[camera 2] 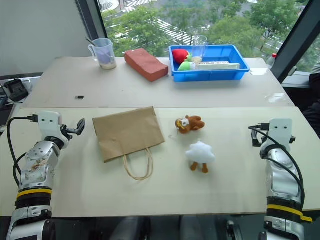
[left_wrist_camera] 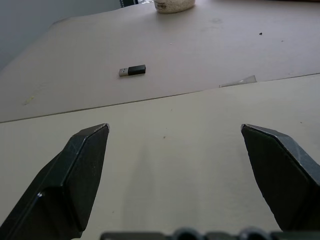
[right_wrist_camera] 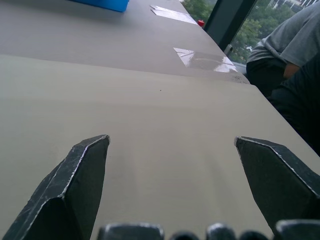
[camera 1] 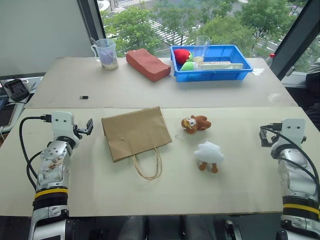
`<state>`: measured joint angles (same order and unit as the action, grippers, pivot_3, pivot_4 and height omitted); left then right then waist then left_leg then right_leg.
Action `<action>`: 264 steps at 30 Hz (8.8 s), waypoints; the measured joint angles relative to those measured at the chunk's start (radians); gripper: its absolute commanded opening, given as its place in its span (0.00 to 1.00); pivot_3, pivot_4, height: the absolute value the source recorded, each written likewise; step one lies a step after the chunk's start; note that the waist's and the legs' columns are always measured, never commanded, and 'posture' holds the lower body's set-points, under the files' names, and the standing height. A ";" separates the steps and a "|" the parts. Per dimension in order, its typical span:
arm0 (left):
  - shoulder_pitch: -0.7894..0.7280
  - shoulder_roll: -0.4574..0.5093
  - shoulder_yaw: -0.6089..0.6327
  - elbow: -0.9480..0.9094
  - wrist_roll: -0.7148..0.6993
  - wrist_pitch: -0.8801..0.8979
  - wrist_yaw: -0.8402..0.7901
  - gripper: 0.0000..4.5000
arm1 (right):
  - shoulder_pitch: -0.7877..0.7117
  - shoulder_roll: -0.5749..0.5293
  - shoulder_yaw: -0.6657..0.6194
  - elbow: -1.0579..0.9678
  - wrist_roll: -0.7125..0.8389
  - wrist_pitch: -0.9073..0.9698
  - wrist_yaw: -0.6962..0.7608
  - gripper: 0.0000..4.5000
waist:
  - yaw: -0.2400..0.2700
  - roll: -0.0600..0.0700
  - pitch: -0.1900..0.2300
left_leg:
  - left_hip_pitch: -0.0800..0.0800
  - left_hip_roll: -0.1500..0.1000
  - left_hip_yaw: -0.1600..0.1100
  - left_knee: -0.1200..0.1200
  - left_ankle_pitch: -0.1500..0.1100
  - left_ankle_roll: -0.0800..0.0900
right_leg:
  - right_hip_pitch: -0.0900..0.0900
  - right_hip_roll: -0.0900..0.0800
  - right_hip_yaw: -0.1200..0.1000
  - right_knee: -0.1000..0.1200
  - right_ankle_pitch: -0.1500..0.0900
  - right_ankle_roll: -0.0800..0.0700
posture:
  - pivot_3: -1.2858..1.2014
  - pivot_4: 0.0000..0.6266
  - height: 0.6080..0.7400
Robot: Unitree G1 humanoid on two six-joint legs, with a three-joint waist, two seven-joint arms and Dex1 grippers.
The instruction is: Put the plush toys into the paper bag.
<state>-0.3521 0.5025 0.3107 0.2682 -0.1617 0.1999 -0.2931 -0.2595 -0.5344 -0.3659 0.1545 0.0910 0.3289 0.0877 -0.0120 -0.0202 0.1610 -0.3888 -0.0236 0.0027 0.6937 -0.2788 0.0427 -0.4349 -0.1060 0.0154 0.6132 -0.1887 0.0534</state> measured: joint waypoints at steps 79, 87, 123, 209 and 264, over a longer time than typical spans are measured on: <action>-0.108 0.178 -0.558 -0.142 -0.012 -0.505 -1.132 1.00 | -0.096 -0.348 0.275 -0.796 0.678 0.503 0.713 0.99 | 0.024 0.000 0.000 | -0.001 0.005 -0.001 0.003 -0.005 0.007 | 0.005 0.006 -0.003 -0.004 -0.002 0.002 | 0.52 0.24 1.00; -0.147 0.126 -0.596 -0.051 0.081 -0.634 -1.082 1.00 | -0.098 -0.336 0.286 -0.802 0.675 0.509 0.669 0.99 | 0.026 0.000 0.000 | -0.002 0.004 -0.002 0.003 -0.005 0.007 | 0.005 0.006 -0.003 -0.004 -0.002 0.002 | 0.52 0.24 1.00; -0.314 0.069 -0.407 -0.133 -0.195 -0.159 -1.024 0.00 | -0.078 -0.015 0.512 -0.676 0.474 0.429 0.480 0.37 | 0.015 0.000 0.000 | -0.001 0.001 -0.002 0.003 -0.004 0.006 | 0.005 0.006 -0.003 -0.004 -0.002 0.002 | 0.52 0.24 1.00; -0.366 -0.078 -0.354 -0.192 -0.154 -0.136 -0.640 0.00 | -0.213 0.390 0.544 -0.351 0.078 0.394 0.383 0.01 | -0.014 0.001 -0.002 | 0.005 -0.015 -0.012 0.001 -0.005 -0.005 | -0.005 -0.002 -0.005 0.006 -0.002 0.003 | 0.52 0.24 1.00; -0.352 0.041 -0.219 -0.290 -0.093 -0.099 -0.399 0.00 | -0.541 0.623 0.545 0.282 0.063 0.070 0.366 0.01 | -0.034 0.005 -0.004 | 0.006 -0.022 -0.028 -0.003 -0.006 -0.009 | -0.015 -0.003 -0.005 0.013 -0.002 0.002 | 0.52 0.24 1.00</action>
<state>-0.7039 0.5437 0.0921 -0.0216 -0.2550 0.1009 -0.6916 -0.8010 0.0889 0.1795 0.4367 0.1538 0.3989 0.4541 -0.0463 -0.0150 0.1571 -0.3831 -0.0455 -0.0254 0.6912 -0.2847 0.0333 -0.4495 -0.1087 0.0108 0.6266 -0.1909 0.0558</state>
